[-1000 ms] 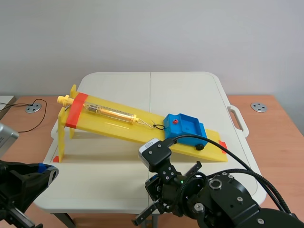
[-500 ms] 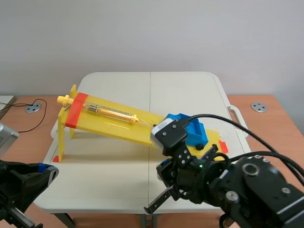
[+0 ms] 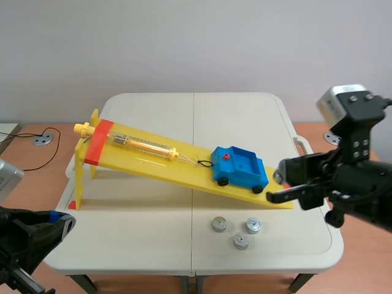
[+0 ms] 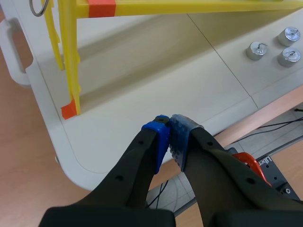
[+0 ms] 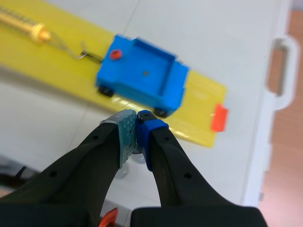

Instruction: Place the four metal weights on the blue cart on the ramp.

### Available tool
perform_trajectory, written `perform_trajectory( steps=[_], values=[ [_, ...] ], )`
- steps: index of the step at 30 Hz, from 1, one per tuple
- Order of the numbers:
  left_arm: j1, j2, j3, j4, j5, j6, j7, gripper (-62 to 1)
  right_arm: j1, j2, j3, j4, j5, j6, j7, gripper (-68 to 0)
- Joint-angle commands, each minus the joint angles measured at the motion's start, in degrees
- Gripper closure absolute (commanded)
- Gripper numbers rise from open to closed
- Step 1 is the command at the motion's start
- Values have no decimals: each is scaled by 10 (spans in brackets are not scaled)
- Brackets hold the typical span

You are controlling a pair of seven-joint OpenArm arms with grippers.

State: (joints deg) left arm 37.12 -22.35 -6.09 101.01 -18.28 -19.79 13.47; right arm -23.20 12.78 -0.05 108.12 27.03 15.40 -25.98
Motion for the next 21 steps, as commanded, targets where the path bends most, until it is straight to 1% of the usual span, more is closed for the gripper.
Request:
perform_trajectory(
  steps=[1,4,8,12,16,19,21],
  values=[
    [-11,4,-9,35,-35,-21,-54,-30,51,-4,12,35,35,-8,68,-6],
    [-11,4,-9,35,-35,-21,-54,-30,81,-24,20,15,37,-8,69,-6],
    [-11,4,-9,35,-35,-21,-54,-30,132,-56,20,-39,37,-8,70,-6],
    [-11,4,-9,35,-35,-21,-54,-30,183,-84,20,-95,37,8,72,-6],
    [-11,4,-9,35,-35,-21,-54,-30,234,-107,20,-150,31,10,75,-6],
    [-11,4,-9,35,-35,-21,-51,-30,265,-123,19,-190,30,28,74,-6],
    [-11,4,-9,35,-35,-21,-48,-30,281,-132,17,-216,30,33,74,-6]
  ],
)
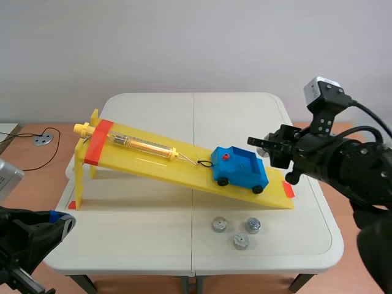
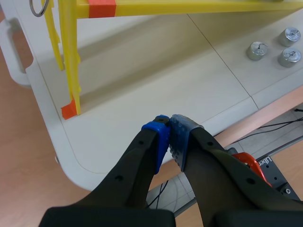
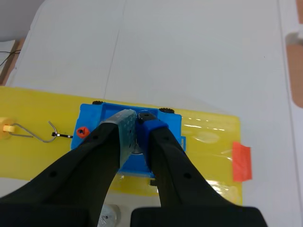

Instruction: Place the four metal weights on the blue cart on the ramp.

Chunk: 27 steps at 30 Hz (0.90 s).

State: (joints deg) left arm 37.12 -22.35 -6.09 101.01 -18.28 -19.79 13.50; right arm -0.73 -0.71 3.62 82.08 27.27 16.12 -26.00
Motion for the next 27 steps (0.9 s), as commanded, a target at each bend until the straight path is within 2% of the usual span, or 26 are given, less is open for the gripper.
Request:
perform_trajectory(
  steps=[1,11,17,27],
  values=[
    [-11,4,-9,35,-35,-21,-48,-30,63,0,-21,34,28,28,75,-6],
    [-11,4,-9,35,-35,-21,-46,-30,100,-16,-26,-26,-12,19,100,-7],
    [-11,4,-9,35,-35,-21,-46,-30,120,-33,-26,-62,-16,19,113,-6],
    [-11,4,-9,35,-35,-21,-46,-30,123,-38,-30,-67,-39,19,138,-6]
  ],
)
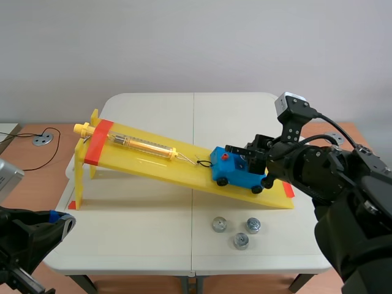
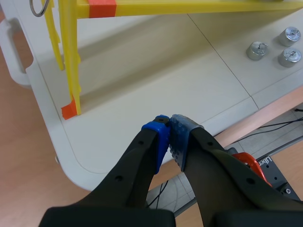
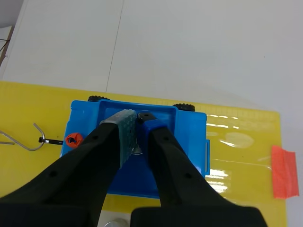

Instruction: Place the four metal weights on the blue cart on the ramp.

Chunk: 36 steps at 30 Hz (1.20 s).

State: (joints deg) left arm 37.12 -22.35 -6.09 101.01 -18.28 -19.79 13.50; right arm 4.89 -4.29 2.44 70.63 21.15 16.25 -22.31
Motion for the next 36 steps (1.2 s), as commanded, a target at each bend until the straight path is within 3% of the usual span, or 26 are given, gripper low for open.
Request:
perform_trajectory(
  steps=[1,12,23,26,29,36],
  values=[
    [-11,4,-9,35,-35,-21,-46,-30,67,-2,-18,47,22,17,101,-6],
    [-11,4,-9,35,-35,-21,-46,-30,67,-2,-18,38,13,-4,114,-16],
    [-11,4,-9,35,-35,-21,-46,-30,66,2,-12,46,14,4,106,-226],
    [-11,4,-9,35,-35,-21,-46,-30,58,11,7,80,24,34,74,-236],
    [-11,4,-9,35,-35,-21,-46,-30,35,32,25,136,45,48,52,-236],
    [-11,4,-9,35,-35,-21,-46,-30,-53,115,37,257,81,69,13,-251]
  ],
)
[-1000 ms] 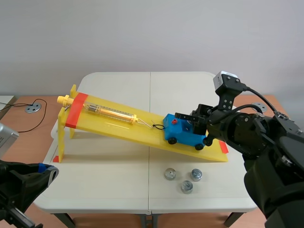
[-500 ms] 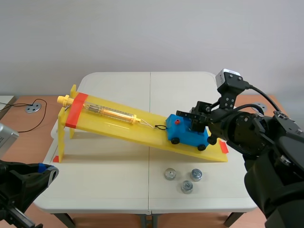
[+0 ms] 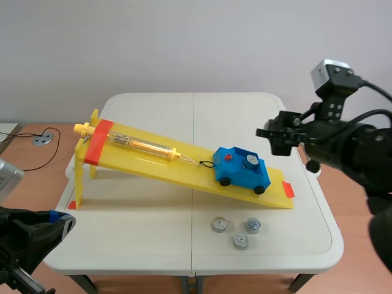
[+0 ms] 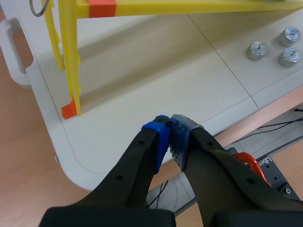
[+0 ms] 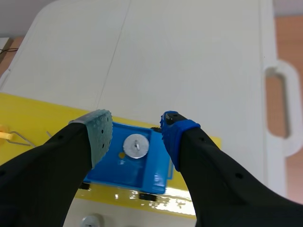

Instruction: Place the four metal weights on the blue cart on the ramp.

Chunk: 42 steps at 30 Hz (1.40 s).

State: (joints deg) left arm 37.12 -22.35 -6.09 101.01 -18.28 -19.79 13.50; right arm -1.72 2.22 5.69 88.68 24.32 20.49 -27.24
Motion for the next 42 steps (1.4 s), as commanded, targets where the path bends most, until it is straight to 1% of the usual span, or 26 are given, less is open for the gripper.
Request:
perform_trajectory(
  steps=[1,4,8,11,14,16,18,19,24,27,29,30,33,35,42],
  values=[
    [-11,4,-9,35,-35,-21,-46,-30,-1,62,4,89,49,35,58,-251],
    [-11,4,-9,35,-35,-21,-46,-30,-47,103,4,127,63,47,43,-251],
    [-11,4,-9,35,-35,-21,-46,-30,-108,158,4,165,64,49,39,-251],
    [-11,4,-9,35,-35,-21,-46,-30,-149,193,4,180,64,49,40,-251],
    [-11,4,-9,35,-35,-21,-46,-30,-179,216,3,187,63,54,40,-251],
    [-11,4,-9,35,-35,-21,-46,-30,-193,221,1,187,63,61,40,-251],
    [-11,4,-9,35,-35,-21,-46,-30,-196,222,-10,186,56,62,40,-251],
    [-11,4,-9,35,-35,-21,-46,-30,-195,221,-20,184,45,62,44,-251],
    [-11,4,-9,35,-35,-21,-46,-30,-186,217,-84,162,-30,58,87,-251],
    [-12,4,-9,35,-35,-21,-46,-30,-169,202,-112,134,-61,42,96,-251],
    [-11,4,-9,35,-35,-21,-46,-30,-155,188,-125,113,-70,42,98,-251],
    [-11,4,-9,35,-35,-21,-46,-30,-149,180,-131,102,-82,41,101,-251],
    [-11,4,-9,35,-35,-21,-46,-30,-130,164,-149,68,-109,30,118,-251],
    [-11,4,-9,35,-35,-21,-46,-30,-117,154,-162,47,-121,29,130,-251],
    [-11,4,-9,35,-35,-21,-46,-30,-80,119,-192,-14,-134,29,143,-251]
  ],
)
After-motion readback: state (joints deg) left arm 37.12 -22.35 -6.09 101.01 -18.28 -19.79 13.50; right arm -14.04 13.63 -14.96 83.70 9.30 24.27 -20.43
